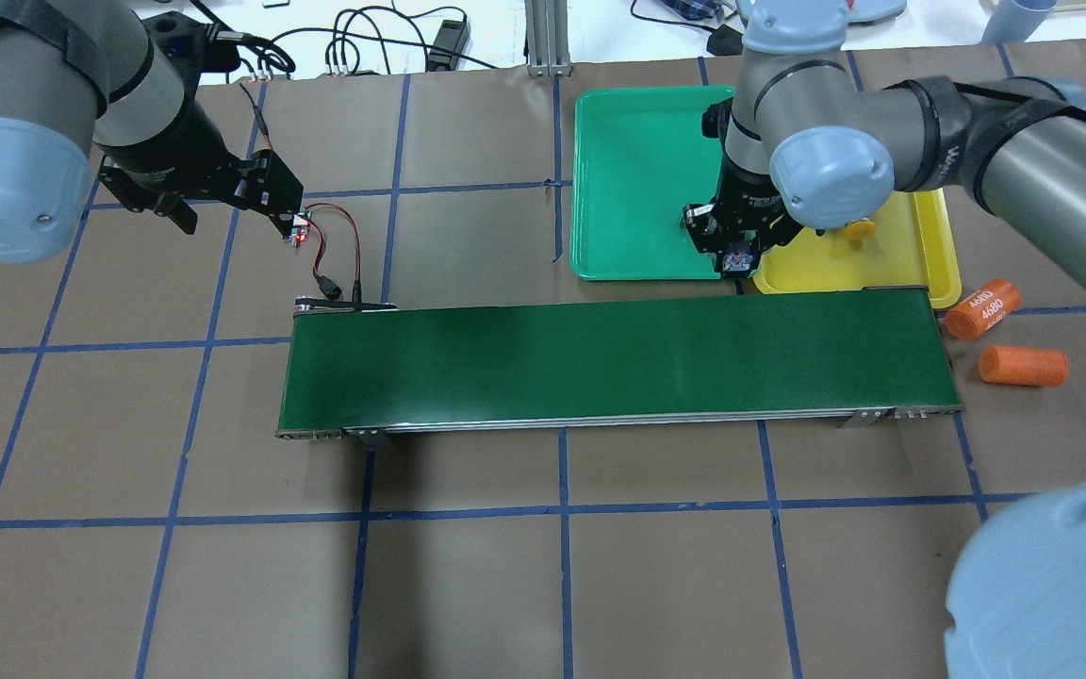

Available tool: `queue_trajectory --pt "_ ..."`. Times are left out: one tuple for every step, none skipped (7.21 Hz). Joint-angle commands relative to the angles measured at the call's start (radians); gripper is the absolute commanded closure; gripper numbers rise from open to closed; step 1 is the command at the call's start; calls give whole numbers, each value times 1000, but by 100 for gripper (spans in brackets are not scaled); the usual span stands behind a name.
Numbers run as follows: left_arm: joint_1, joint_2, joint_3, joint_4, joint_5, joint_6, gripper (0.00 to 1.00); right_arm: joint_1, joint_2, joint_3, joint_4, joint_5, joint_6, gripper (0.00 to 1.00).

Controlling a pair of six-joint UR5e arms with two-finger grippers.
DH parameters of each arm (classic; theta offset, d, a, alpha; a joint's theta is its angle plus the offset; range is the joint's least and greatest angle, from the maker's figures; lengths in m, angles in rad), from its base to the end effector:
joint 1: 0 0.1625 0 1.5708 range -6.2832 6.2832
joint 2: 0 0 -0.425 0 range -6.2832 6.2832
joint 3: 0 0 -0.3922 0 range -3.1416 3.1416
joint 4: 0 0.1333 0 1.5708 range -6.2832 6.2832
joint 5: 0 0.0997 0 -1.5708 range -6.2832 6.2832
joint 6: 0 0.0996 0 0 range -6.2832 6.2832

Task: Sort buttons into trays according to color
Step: 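Carry the green button into the green tray and open the right gripper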

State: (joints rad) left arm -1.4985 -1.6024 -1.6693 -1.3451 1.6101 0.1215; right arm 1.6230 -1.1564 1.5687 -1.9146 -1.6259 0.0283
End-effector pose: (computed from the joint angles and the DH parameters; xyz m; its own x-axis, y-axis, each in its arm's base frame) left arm -0.0921 -0.5191 0.4468 -0.9977 0.0450 -0.0504 0.0494 0.9947 -0.0900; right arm 0.1602 -0.6156 0.2883 -0.9980 -0.0276 0.0569 -0.0238 0.9975 0.0669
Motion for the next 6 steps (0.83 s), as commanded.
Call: queue_trajectory --pt "0 1 0 0 1 3 0 -5 64 -160 -3 -35 -10 74" --pt "0 -4 0 1 -1 3 0 -5 70 -191 -6 -25 -10 74" --pt "0 -5 -1 1 -2 3 0 -5 76 -208 -30 -23 -11 68" --pt "0 -4 -1 0 -1 3 0 -5 93 -211 -50 -23 -8 14" --pt "-2 1 -1 -3 1 3 0 -5 95 -211 -43 -32 -4 0" --pt "0 -1 -1 0 1 3 0 -5 95 -211 -40 -34 -4 0"
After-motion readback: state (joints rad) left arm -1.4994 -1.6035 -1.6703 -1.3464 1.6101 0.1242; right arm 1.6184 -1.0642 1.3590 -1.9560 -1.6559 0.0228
